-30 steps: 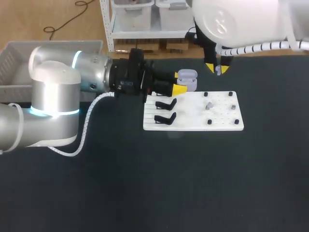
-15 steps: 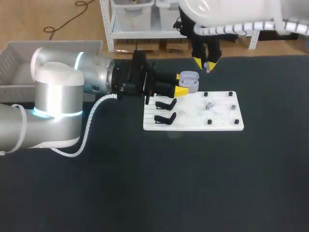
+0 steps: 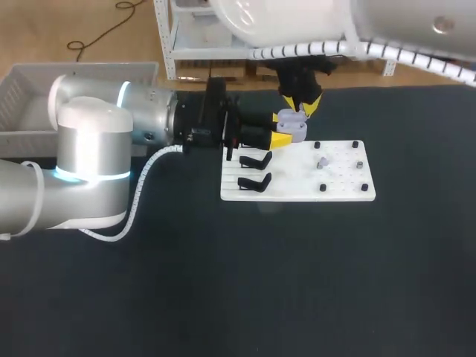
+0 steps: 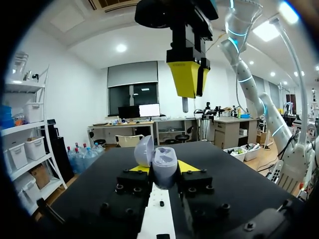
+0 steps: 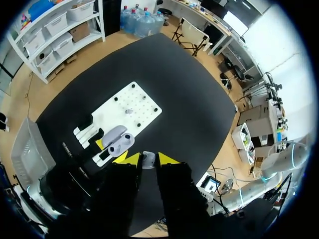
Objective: Pick up each earbud case from the left stands, insert the matching earbuds, close the lid, and place the case in the box.
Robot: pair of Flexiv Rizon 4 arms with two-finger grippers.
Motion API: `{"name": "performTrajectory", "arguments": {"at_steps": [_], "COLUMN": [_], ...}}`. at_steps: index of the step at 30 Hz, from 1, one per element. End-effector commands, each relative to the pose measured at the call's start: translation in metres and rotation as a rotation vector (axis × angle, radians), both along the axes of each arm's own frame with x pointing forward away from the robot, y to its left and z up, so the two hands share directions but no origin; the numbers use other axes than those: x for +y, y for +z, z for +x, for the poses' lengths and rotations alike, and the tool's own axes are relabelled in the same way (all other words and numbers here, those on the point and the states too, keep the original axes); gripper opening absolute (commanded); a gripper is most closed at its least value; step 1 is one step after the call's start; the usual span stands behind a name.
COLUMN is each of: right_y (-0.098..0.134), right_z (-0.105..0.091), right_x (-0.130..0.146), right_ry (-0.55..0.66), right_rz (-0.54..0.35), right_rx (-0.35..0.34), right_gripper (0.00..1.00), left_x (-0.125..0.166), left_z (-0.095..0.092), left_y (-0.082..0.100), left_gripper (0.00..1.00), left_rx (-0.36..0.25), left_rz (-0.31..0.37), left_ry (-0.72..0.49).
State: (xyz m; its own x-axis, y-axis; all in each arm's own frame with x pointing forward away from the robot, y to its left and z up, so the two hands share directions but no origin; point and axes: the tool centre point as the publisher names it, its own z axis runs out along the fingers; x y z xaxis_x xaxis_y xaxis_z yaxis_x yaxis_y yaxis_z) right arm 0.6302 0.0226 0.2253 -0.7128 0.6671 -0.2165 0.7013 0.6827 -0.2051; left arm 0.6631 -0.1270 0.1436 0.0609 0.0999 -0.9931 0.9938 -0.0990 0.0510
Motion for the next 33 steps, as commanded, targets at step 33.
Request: {"name": "performTrajectory", "arguments": {"at_steps": [33], "right_y": [-0.028], "right_z": [0.015], "right_x": [0.013], "right_ry": [0.033], "right_rz": [-0.011], "right_rx": [-0.017], "right_gripper": [0.00], "left_x": [0.000], "left_z": [-0.002], "left_y": [-0.001], "left_gripper": [0.00], "left_rx": [-0.003], "left_rz": [-0.002], "left_ry": [0.006]}}
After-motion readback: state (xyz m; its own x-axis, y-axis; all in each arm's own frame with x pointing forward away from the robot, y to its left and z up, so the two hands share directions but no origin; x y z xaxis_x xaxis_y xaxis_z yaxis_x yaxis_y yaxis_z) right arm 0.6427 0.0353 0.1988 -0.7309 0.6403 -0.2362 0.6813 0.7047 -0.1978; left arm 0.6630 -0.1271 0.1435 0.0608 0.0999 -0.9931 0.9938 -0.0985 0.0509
